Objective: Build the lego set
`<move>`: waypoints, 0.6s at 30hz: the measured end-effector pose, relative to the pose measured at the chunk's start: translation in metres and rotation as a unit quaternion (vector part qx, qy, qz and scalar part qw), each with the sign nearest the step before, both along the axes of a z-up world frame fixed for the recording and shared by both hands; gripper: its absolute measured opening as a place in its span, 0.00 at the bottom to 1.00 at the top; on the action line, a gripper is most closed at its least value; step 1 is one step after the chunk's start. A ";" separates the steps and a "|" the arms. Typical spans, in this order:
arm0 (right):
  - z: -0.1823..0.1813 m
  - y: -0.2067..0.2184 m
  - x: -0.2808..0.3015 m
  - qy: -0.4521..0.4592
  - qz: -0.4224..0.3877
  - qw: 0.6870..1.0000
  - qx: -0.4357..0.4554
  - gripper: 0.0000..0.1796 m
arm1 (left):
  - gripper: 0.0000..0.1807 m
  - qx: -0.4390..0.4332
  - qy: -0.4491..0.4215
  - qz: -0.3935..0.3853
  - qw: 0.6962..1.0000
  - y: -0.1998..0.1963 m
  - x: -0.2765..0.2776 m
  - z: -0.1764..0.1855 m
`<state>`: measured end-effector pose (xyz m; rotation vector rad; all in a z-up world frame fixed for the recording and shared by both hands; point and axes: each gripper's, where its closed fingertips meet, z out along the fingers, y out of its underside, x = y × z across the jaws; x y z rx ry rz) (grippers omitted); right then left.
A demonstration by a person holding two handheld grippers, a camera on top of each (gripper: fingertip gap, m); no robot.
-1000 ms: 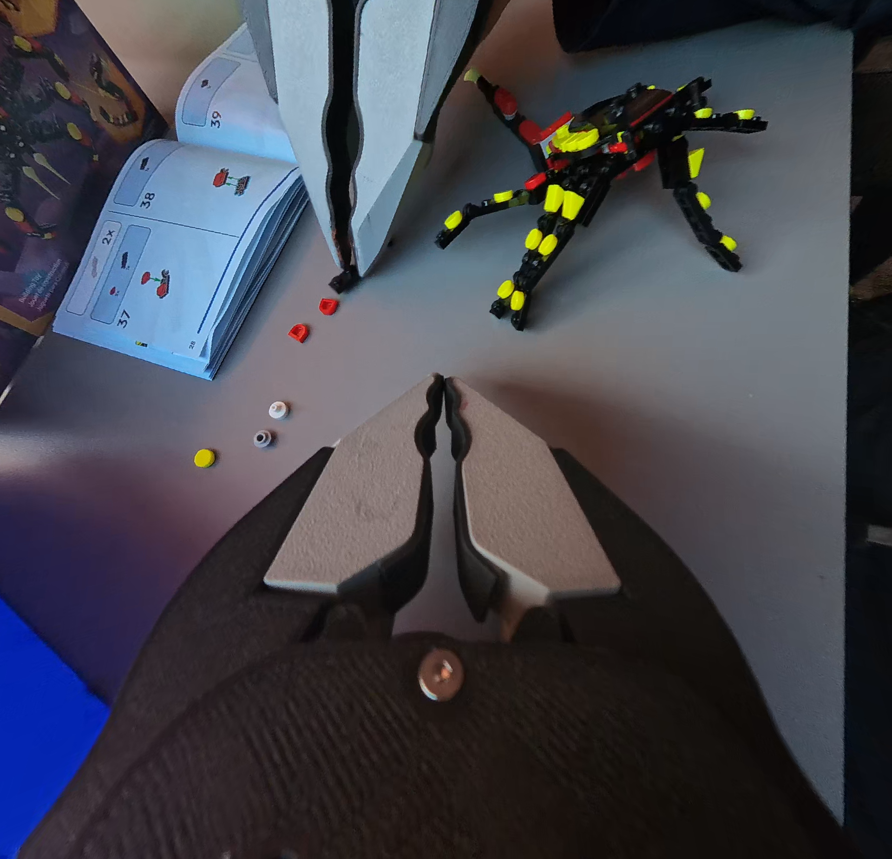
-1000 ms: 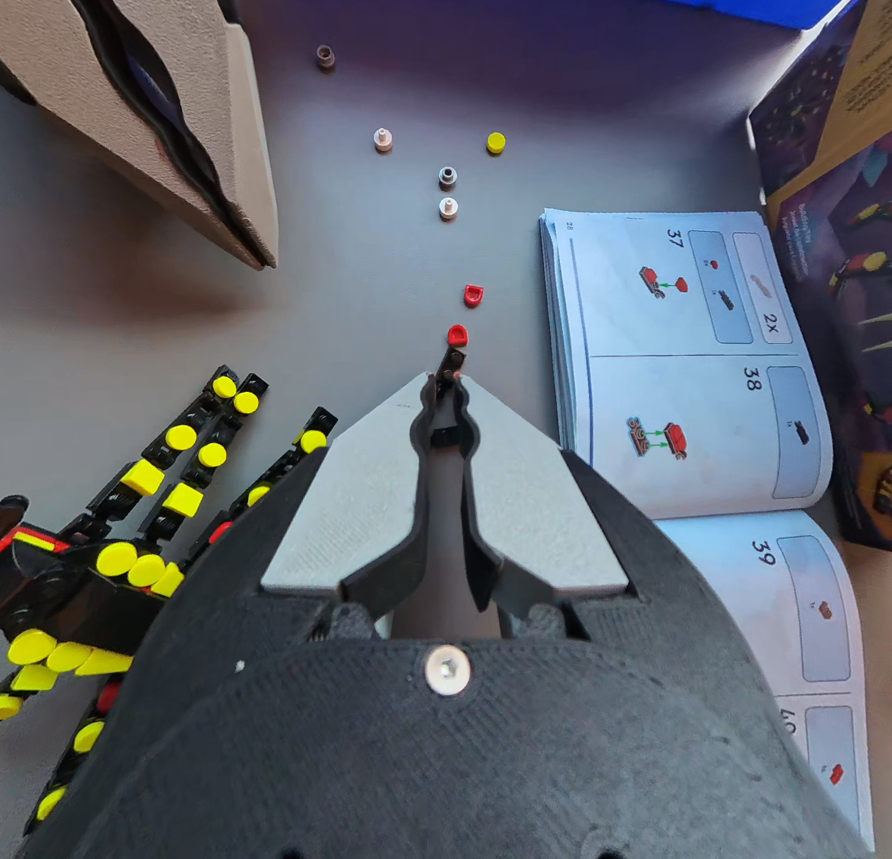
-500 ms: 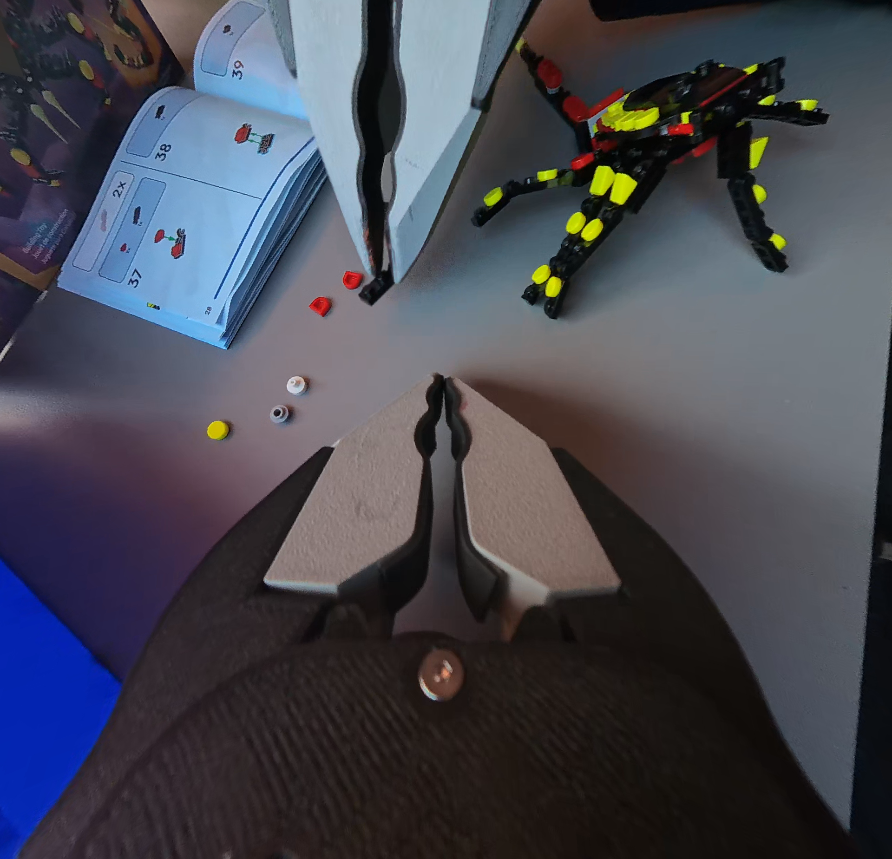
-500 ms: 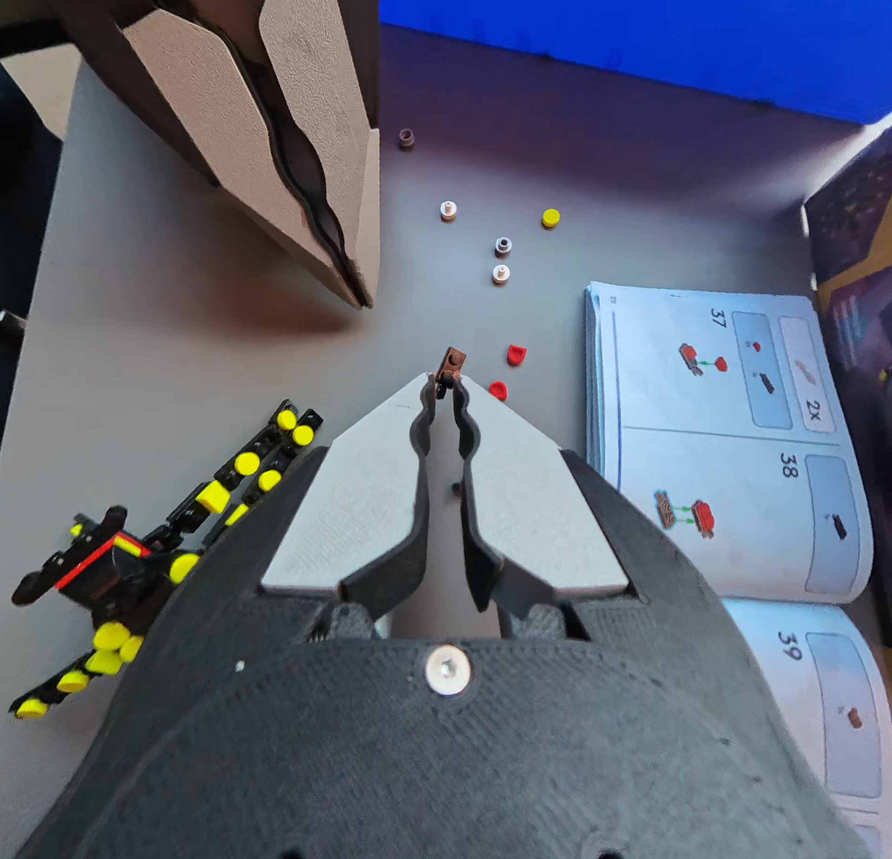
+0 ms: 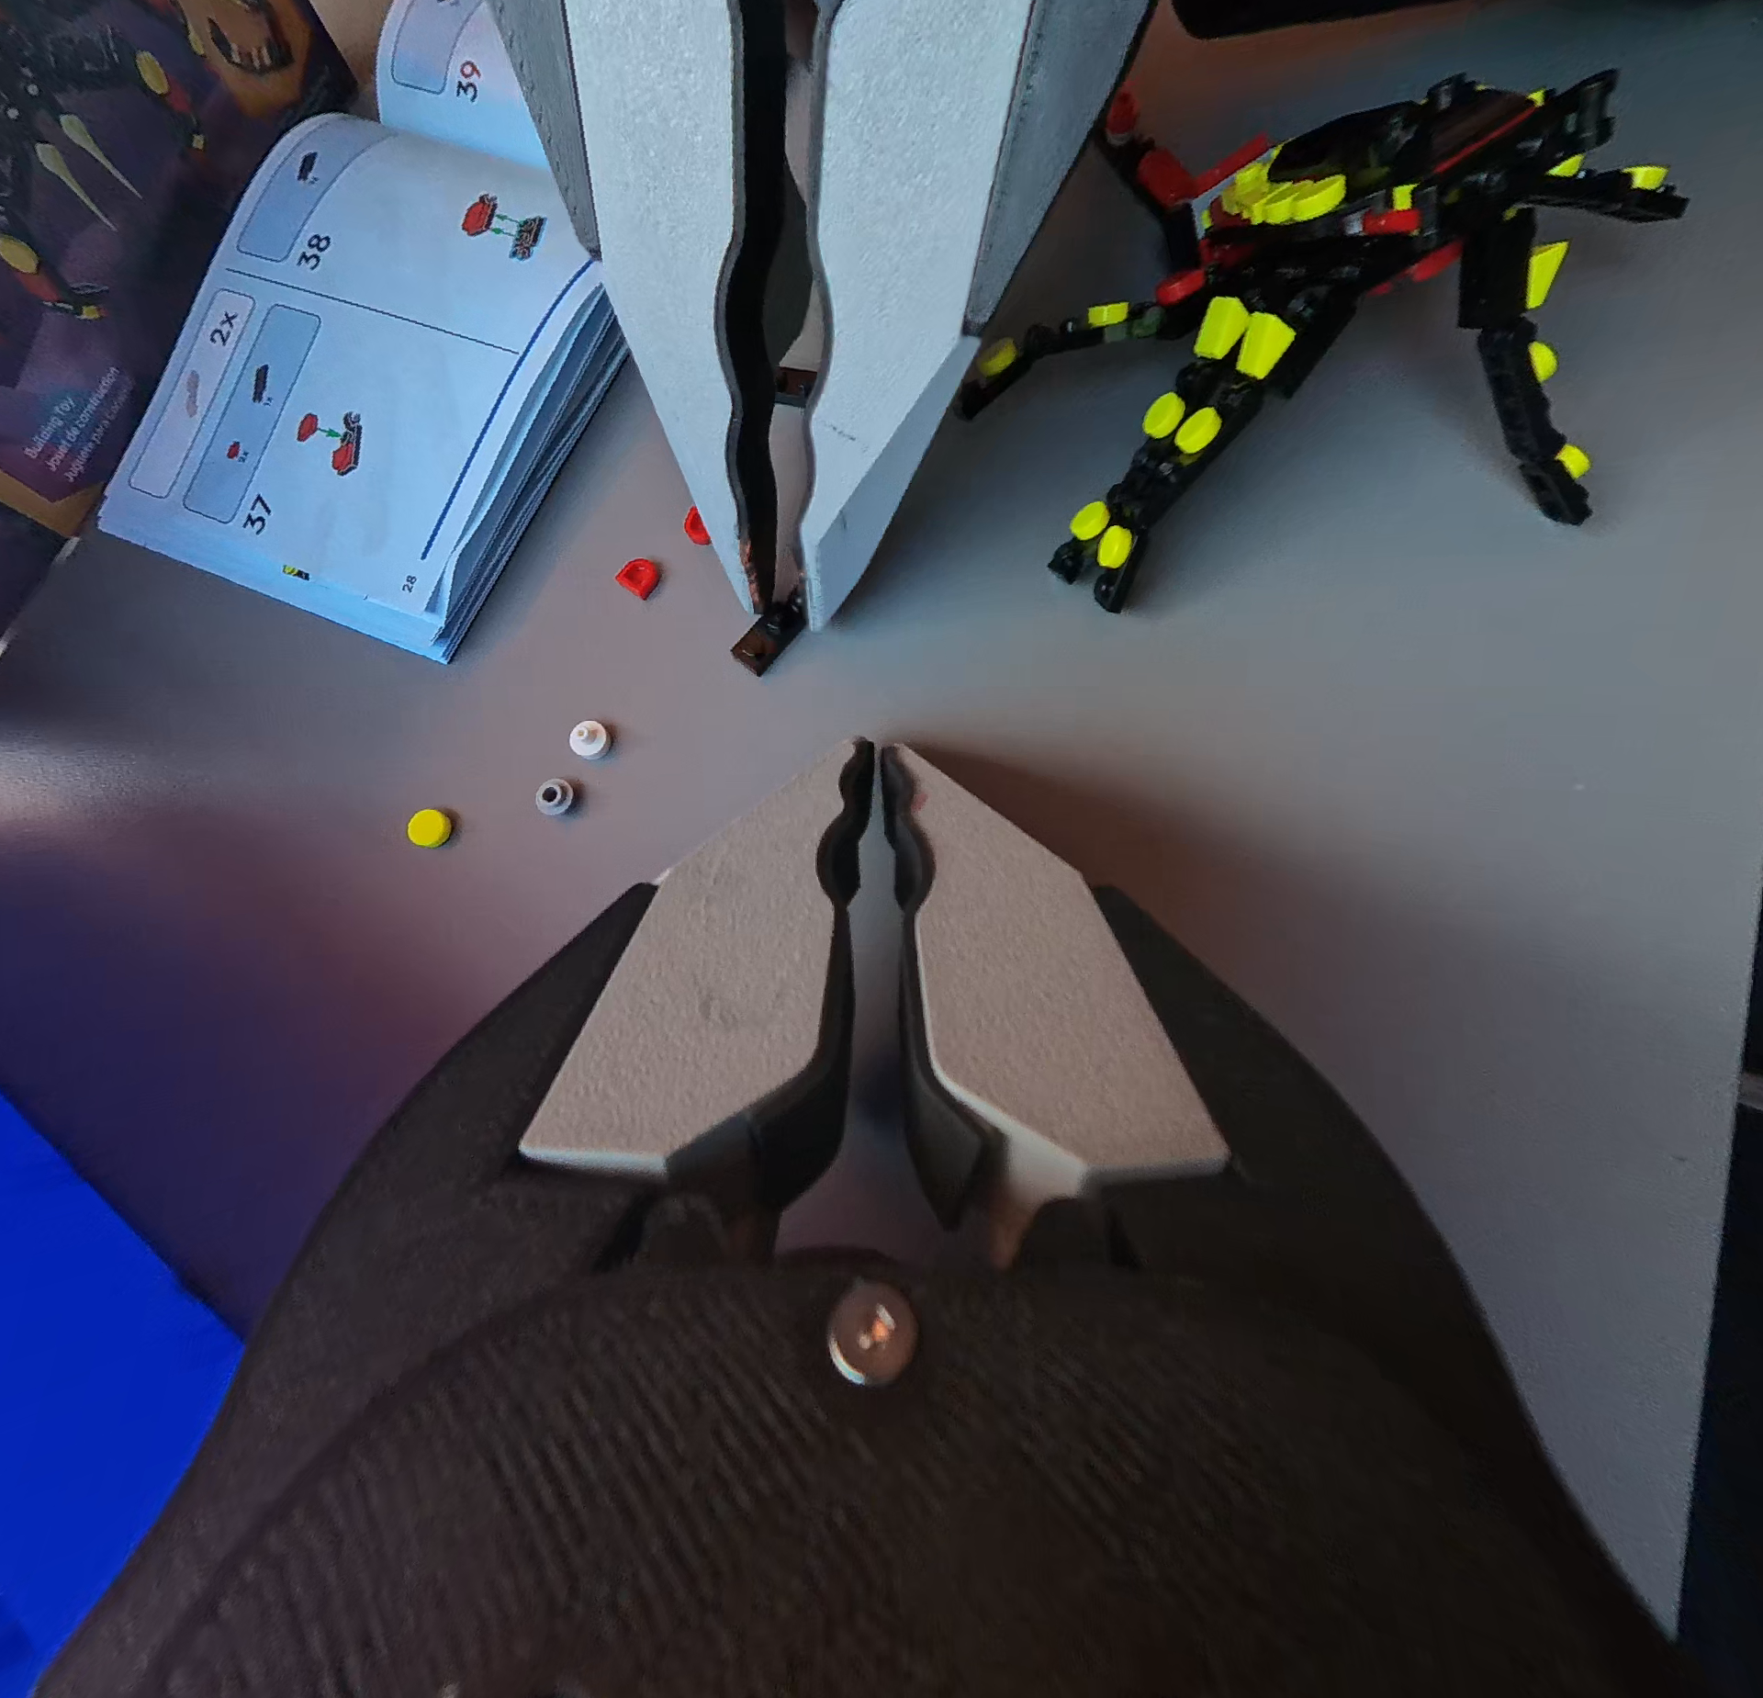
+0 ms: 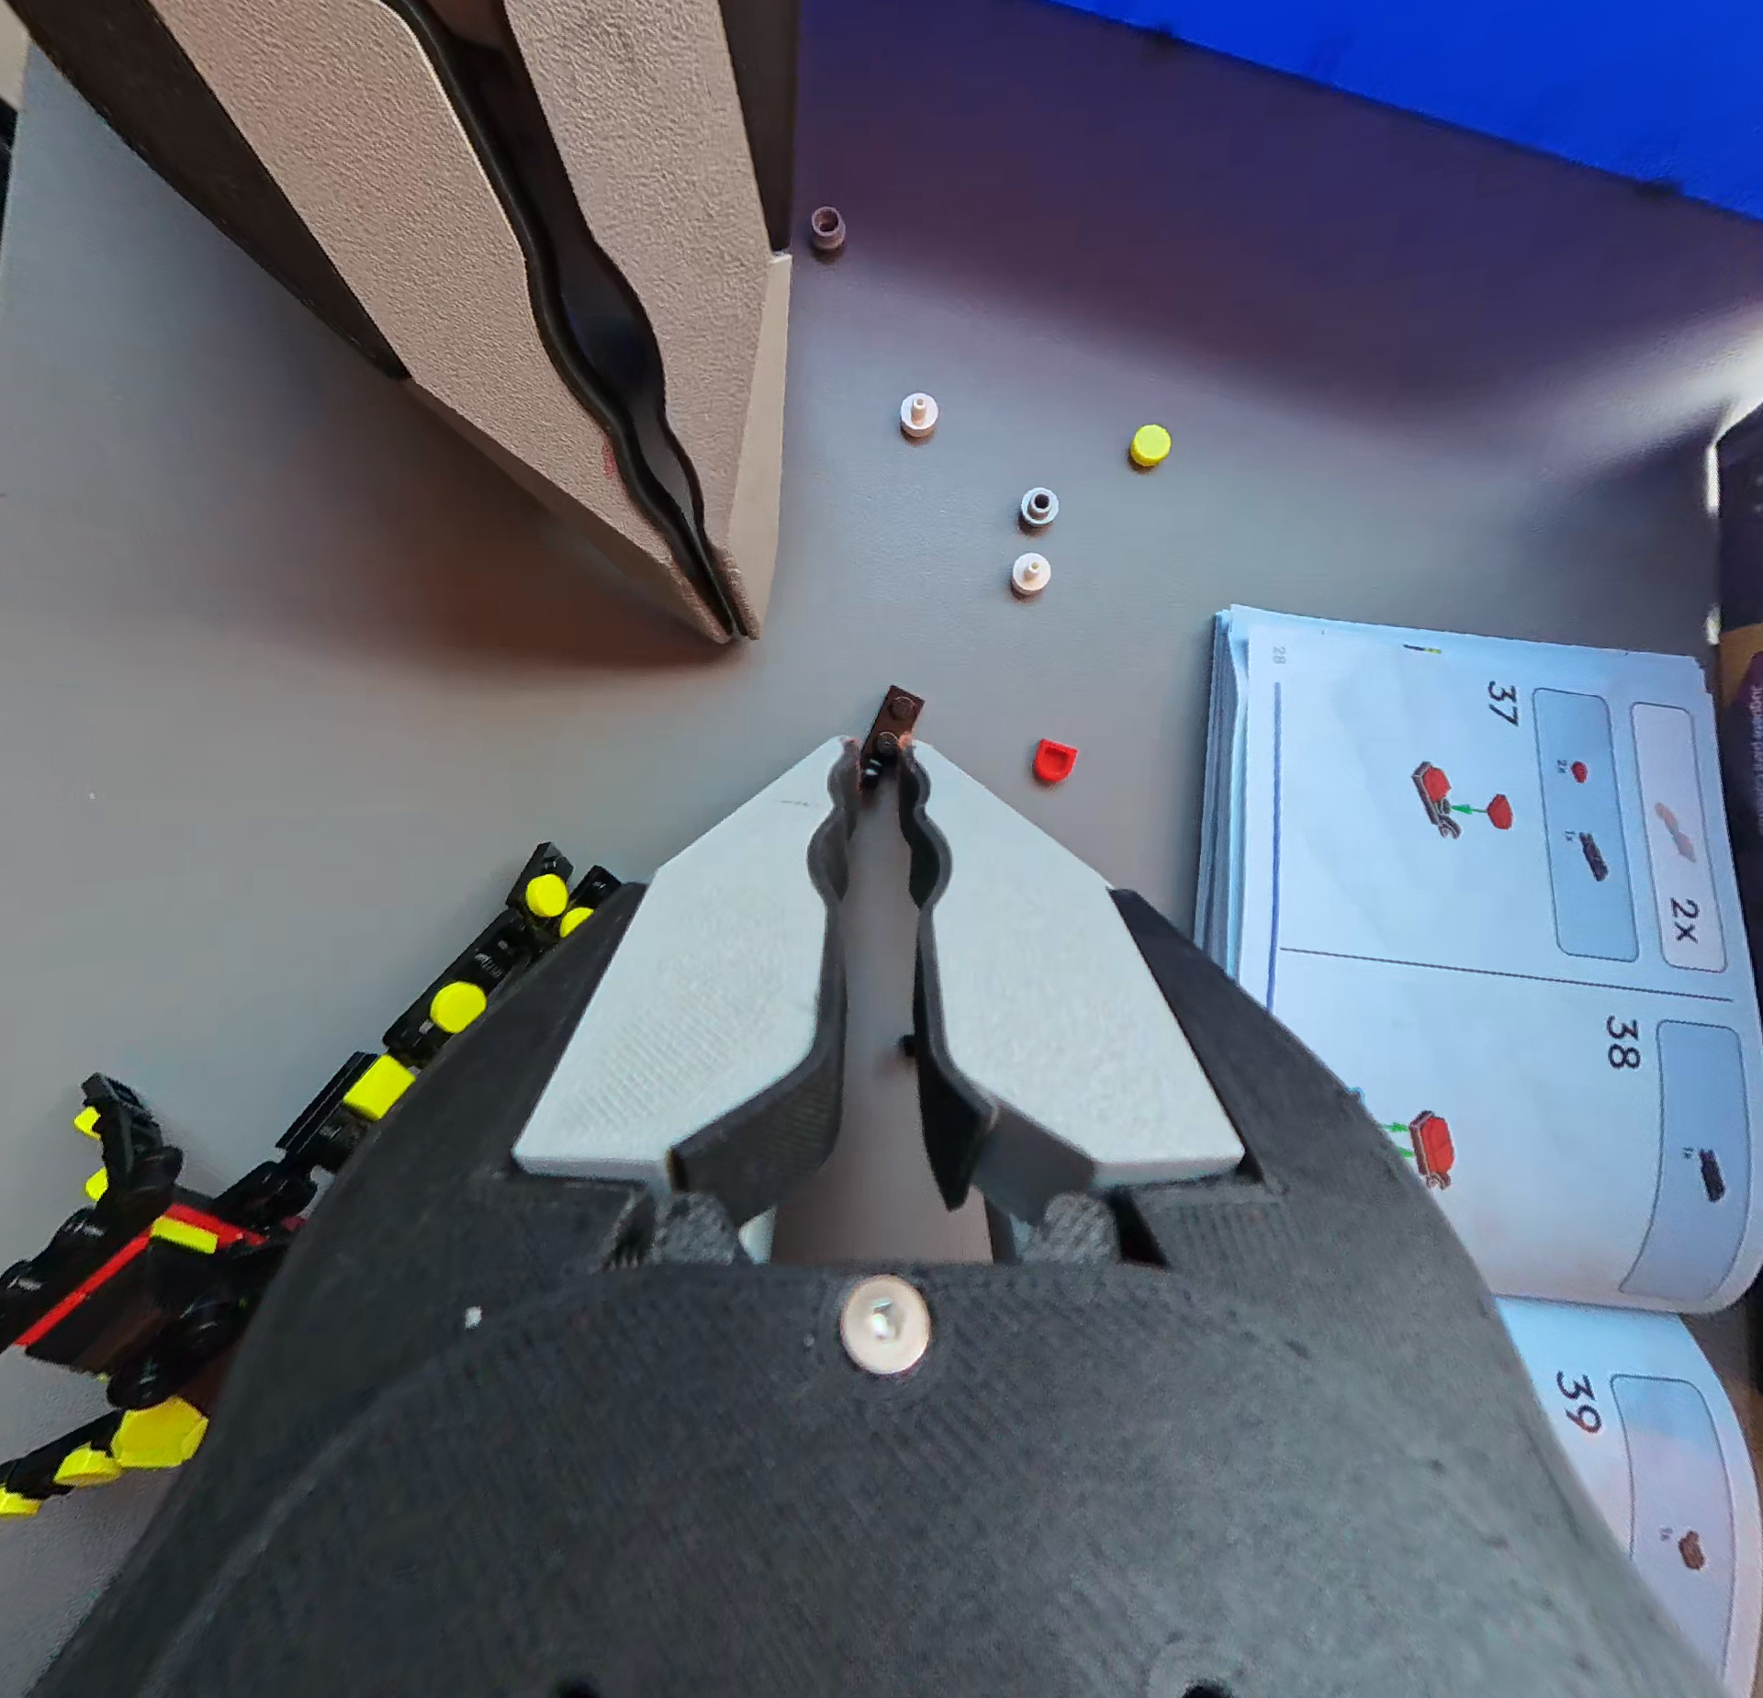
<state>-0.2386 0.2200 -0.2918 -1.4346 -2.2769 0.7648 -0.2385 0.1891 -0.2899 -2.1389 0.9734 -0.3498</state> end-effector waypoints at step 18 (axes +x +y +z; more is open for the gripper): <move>0.034 0.055 0.040 0.058 -0.087 0.994 0.016 0.04 | 0.03 -0.001 0.004 0.012 1.000 0.004 -0.003 -0.001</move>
